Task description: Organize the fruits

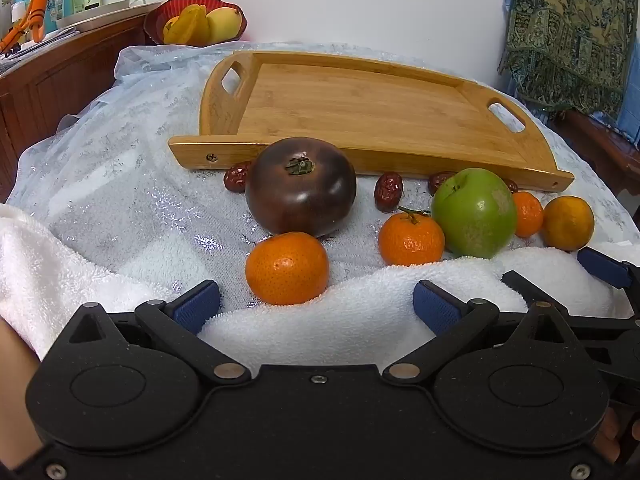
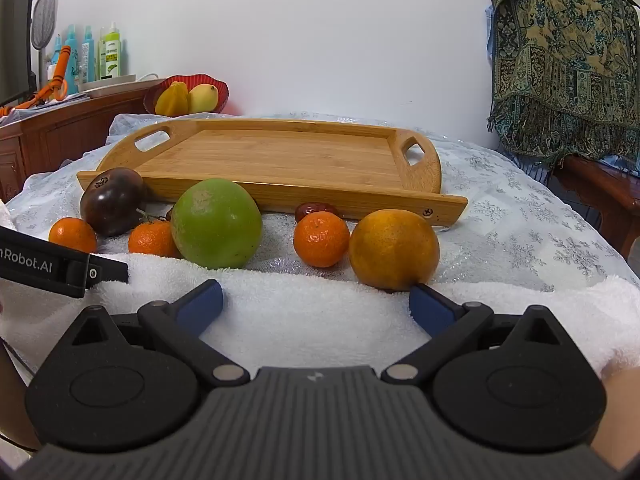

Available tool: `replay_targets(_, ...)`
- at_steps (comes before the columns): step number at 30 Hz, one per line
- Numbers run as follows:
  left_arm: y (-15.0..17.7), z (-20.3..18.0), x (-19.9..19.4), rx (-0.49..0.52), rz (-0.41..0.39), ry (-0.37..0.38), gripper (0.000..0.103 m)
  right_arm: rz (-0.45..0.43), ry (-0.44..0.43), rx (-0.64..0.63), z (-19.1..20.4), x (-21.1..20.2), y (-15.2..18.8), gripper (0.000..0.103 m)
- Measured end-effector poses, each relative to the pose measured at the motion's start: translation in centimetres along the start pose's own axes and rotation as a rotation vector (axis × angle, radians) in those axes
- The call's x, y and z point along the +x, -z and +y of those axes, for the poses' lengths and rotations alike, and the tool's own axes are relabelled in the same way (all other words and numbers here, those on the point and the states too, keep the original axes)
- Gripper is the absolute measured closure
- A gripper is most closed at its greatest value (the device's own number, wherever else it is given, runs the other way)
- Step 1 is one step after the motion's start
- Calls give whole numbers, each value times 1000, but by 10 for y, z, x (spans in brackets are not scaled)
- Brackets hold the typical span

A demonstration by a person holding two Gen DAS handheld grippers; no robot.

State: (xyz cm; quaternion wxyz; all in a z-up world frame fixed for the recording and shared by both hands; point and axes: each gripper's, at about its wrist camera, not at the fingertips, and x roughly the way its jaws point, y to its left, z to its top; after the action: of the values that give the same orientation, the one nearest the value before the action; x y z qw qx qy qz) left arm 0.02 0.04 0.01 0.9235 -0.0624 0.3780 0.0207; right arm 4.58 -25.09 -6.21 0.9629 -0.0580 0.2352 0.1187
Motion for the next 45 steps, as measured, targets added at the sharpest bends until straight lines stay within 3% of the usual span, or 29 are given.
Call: replay_targets(45, 0, -1, 0, 10, 3, -8, 0, -4, 1, -2, 0, -1, 1, 0)
